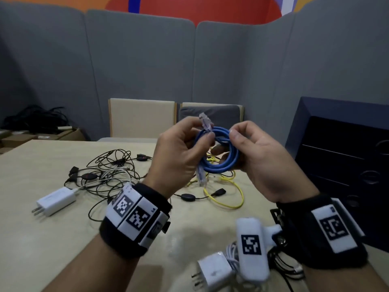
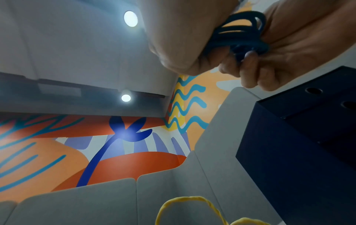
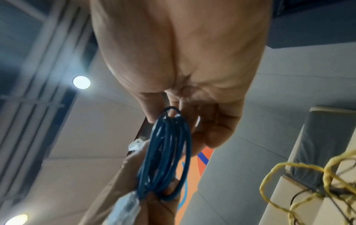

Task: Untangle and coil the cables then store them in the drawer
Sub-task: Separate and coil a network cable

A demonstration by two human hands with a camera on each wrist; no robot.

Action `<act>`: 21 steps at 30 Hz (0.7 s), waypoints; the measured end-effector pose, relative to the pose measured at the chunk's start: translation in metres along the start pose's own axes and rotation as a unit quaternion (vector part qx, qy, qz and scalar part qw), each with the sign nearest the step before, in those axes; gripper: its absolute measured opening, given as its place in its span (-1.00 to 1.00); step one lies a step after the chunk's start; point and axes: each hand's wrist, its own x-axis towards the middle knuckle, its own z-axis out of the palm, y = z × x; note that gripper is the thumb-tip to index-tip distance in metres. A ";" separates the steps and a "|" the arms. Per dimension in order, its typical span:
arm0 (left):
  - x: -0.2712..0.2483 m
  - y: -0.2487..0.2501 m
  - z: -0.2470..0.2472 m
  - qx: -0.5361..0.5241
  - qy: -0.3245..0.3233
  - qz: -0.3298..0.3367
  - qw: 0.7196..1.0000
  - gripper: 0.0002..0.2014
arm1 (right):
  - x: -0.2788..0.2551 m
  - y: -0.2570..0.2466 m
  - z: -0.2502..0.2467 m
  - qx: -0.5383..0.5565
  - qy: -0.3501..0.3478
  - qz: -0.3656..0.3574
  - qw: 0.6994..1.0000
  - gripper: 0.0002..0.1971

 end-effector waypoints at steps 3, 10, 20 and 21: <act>-0.003 0.001 -0.001 0.072 0.002 0.001 0.997 -0.93 | -0.008 -0.002 -0.002 -0.190 0.063 -0.047 0.979 -0.94; -0.015 0.009 0.003 0.119 -0.018 0.000 0.993 -0.81 | -0.020 -0.009 -0.001 -0.380 0.052 -0.110 0.917 -0.85; -0.037 0.015 -0.002 0.171 -0.077 0.021 0.982 -0.62 | -0.034 -0.010 -0.018 -0.118 -0.119 0.062 0.984 -0.77; -0.039 0.015 -0.001 0.185 -0.082 0.026 0.979 -0.61 | -0.036 -0.008 -0.018 -0.090 -0.130 0.079 0.984 -0.79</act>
